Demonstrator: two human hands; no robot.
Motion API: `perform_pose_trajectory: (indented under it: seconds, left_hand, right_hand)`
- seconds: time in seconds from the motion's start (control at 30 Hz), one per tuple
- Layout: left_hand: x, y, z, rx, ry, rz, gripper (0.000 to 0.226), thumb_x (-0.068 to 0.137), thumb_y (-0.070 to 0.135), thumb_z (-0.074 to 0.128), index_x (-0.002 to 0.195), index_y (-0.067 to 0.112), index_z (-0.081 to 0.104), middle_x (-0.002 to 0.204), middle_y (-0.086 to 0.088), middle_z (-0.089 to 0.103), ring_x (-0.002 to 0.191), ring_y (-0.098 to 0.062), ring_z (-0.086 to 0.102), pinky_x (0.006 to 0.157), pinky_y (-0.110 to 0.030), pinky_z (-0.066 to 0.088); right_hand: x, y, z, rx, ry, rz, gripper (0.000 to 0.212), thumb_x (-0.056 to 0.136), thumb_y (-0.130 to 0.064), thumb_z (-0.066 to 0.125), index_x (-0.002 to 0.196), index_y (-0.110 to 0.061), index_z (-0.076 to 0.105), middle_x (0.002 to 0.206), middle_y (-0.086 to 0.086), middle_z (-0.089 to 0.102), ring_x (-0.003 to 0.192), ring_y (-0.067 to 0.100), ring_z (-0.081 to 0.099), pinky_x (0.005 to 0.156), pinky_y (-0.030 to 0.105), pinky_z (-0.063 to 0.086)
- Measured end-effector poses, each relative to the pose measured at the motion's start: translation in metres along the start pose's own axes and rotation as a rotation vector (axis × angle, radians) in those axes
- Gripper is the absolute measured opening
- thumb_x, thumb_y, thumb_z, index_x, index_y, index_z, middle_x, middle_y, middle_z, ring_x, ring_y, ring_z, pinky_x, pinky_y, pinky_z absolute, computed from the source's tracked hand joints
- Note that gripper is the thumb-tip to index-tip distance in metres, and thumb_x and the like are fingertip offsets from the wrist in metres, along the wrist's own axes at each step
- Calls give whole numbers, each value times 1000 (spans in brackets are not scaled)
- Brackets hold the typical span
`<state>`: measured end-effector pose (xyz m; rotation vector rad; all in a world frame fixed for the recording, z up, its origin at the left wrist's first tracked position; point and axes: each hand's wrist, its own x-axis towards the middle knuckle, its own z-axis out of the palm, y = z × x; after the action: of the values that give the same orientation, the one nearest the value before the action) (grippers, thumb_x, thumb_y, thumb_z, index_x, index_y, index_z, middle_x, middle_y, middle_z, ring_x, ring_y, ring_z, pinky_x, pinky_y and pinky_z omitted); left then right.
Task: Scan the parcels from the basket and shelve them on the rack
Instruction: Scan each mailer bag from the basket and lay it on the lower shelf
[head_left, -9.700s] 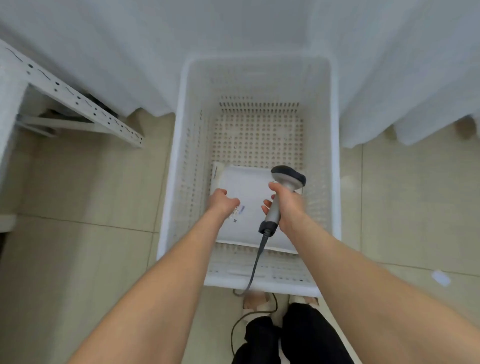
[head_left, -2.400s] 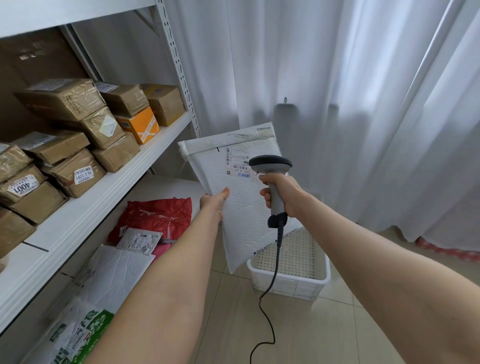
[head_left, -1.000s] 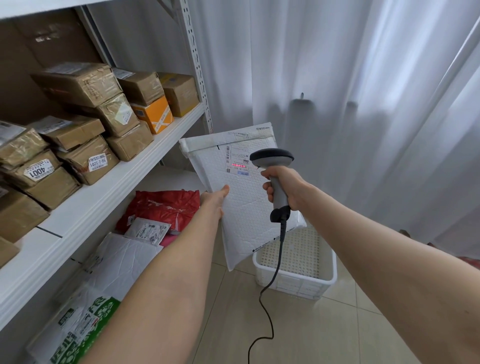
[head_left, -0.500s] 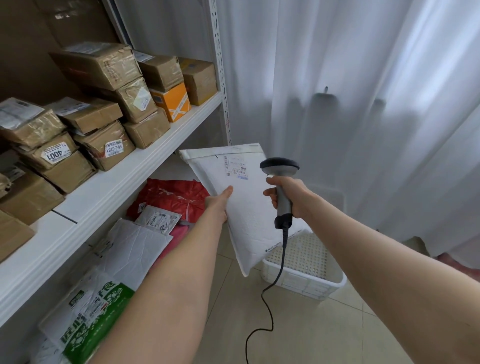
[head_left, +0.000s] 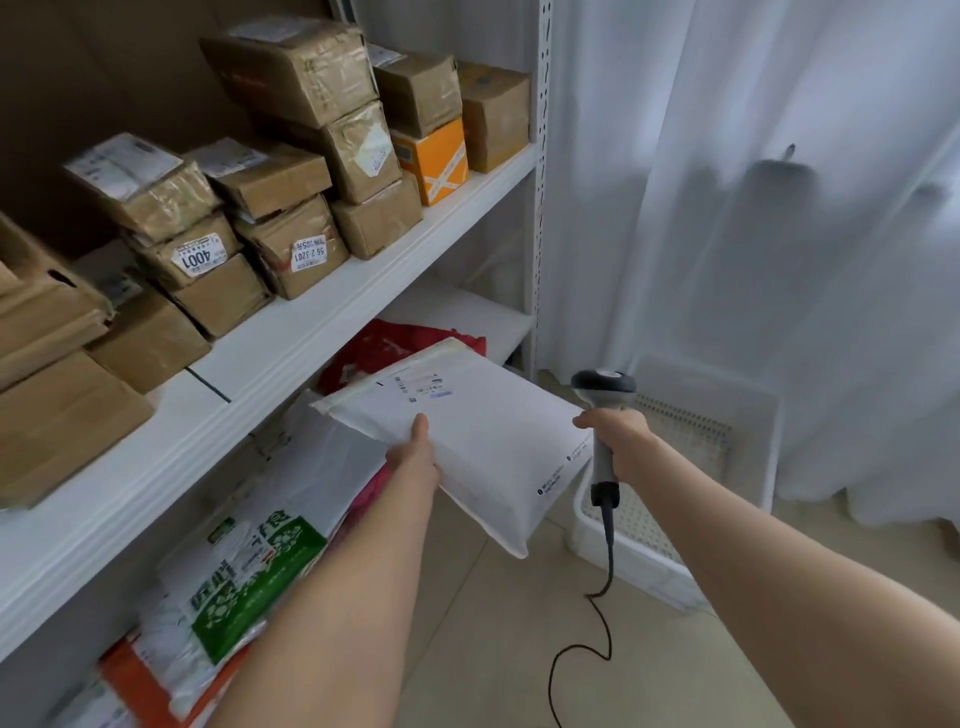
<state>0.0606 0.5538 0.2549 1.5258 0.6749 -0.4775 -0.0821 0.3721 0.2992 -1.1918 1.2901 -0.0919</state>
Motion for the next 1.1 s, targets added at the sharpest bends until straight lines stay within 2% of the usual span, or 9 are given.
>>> perform_pose_trajectory:
  seconds: [0.1,0.2,0.37,0.47,0.53,0.7,0.83,0.93,1.1]
  left_hand:
    - [14,-1,-15,-2,54,-24,57,82,44,69,117,1,55,116,-14,62,92,-28,60,68,-31,44]
    - [28,4,-23,2,76,-53,59,81,50,67,114,3,55,113,-13,63,93,-30,61,69,-33,47]
    - [48,13,-23,-11,60,-60,53,78,53,69,102,9,53,106,-9,63,84,-29,60,72,-34,51]
    - [56,19,-21,-56,2,-55,54,78,46,73,112,8,54,111,-11,64,97,-31,64,87,-42,54]
    - [57,23,-17,-77,-94,-70,55,76,36,78,117,8,55,113,-11,66,99,-31,65,89,-46,54]
    - [50,19,16,-191,-281,-98,48,77,7,76,121,10,58,118,-13,67,92,-27,68,71,-39,56]
    - [58,12,37,-250,-178,-45,53,76,-1,74,125,5,56,116,-14,67,91,-27,67,69,-36,54]
    - [68,11,35,-279,-75,7,58,75,-6,72,128,5,52,119,-15,65,99,-31,65,84,-47,54]
    - [85,6,-5,-286,98,16,51,80,-5,70,128,3,53,122,-18,62,108,-35,62,95,-53,48]
  right_hand:
    - [5,3,23,42,-82,40,36,82,-11,75,107,-3,51,87,10,52,88,30,53,87,44,49]
    - [5,4,47,119,-180,84,33,82,-13,76,105,-4,54,88,11,57,78,28,57,75,42,51]
    - [14,7,74,202,-273,98,38,81,-7,74,116,-8,59,110,17,68,100,37,66,89,58,52]
    - [29,7,82,148,-255,76,32,78,1,70,106,-9,56,106,18,66,98,39,65,87,60,52]
    - [42,5,87,126,-228,51,29,77,5,67,97,-11,55,100,16,64,91,37,63,86,55,54]
    - [72,-8,105,62,-202,-9,33,77,5,65,105,-9,53,88,10,59,82,29,57,85,46,54]
    - [98,-20,114,-32,-244,-48,28,77,3,67,99,-8,54,86,10,59,83,31,58,85,48,54]
    - [112,-26,119,-140,-234,-65,28,79,-5,71,103,-6,58,96,11,57,86,28,56,80,40,52]
    - [123,-36,138,-209,-245,-131,49,80,-10,73,125,-4,56,138,12,49,106,31,57,95,42,49]
